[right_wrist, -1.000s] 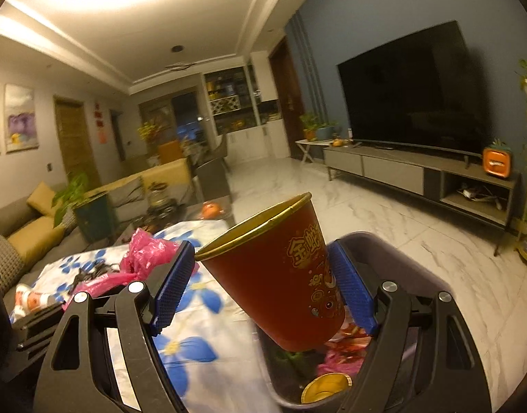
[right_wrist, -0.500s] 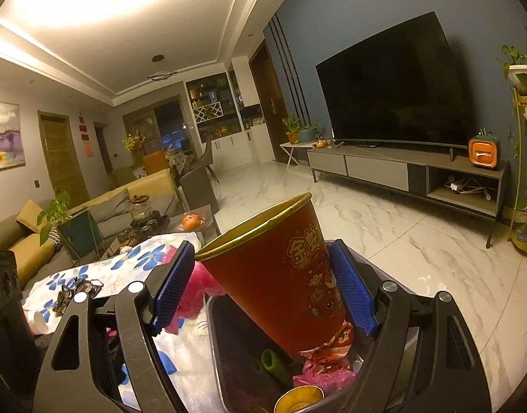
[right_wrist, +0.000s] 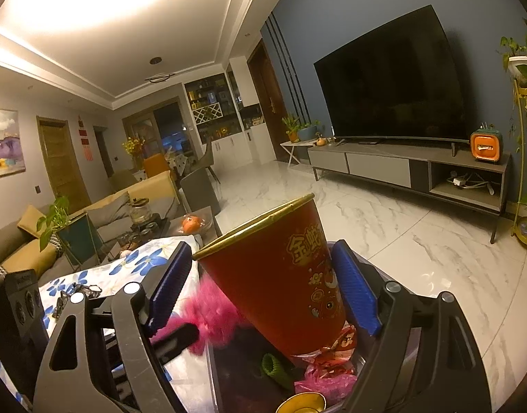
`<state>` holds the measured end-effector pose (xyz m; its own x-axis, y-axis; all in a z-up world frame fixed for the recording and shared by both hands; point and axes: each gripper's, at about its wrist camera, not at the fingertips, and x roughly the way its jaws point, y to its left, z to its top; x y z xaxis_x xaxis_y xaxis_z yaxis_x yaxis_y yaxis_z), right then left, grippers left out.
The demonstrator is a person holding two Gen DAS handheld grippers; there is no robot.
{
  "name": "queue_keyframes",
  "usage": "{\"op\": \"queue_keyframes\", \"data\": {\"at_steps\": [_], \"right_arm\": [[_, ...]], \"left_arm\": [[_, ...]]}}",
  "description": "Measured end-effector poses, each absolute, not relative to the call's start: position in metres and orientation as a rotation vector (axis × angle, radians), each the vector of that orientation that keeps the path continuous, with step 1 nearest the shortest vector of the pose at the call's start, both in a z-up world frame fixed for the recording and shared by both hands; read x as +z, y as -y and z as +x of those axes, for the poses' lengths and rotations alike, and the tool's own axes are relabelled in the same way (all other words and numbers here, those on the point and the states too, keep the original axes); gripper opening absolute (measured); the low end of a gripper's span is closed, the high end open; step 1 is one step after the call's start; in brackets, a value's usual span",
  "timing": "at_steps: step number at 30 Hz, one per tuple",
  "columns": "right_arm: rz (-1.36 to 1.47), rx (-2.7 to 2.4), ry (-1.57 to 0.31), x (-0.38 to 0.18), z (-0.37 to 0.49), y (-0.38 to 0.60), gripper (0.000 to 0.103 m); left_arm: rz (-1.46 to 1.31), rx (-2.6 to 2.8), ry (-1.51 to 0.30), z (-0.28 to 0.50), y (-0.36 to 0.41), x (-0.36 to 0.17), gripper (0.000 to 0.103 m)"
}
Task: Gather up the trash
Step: 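Carry the pink bag and red cup over the grey bin and open both grippers, then move both grippers back toward the black bag and paper cups on the table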
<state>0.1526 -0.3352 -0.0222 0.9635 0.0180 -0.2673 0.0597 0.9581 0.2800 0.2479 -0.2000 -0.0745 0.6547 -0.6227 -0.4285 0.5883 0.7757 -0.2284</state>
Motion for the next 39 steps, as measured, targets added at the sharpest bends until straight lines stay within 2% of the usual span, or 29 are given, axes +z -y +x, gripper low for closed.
{"op": "queue_keyframes", "data": {"at_steps": [1,3,13,16,18,22,39], "right_arm": [[0.295,-0.02,-0.269,-0.022,0.152,0.335,0.08],[0.299,-0.02,-0.265,-0.021,0.152,0.336,0.084],[0.29,-0.029,-0.232,-0.017,0.144,0.337,0.088],[0.271,-0.03,-0.235,-0.018,0.139,0.329,0.089],[0.263,-0.031,-0.243,-0.019,0.137,0.324,0.094],[0.245,-0.025,-0.267,-0.024,0.133,0.31,0.095],[0.184,0.116,-0.298,-0.022,0.12,0.226,0.095]], "left_arm": [[-0.074,-0.686,-0.512,0.248,0.2,-0.075,0.047],[-0.077,-0.671,-0.505,0.246,0.195,-0.077,0.056],[-0.124,-0.526,-0.493,0.238,0.147,-0.073,0.081],[-0.132,-0.475,-0.477,0.227,0.131,-0.07,0.085],[-0.138,-0.439,-0.467,0.22,0.119,-0.068,0.088],[-0.151,-0.376,-0.459,0.206,0.097,-0.066,0.089],[-0.183,-0.094,-0.432,0.148,-0.02,-0.063,0.09]]}}
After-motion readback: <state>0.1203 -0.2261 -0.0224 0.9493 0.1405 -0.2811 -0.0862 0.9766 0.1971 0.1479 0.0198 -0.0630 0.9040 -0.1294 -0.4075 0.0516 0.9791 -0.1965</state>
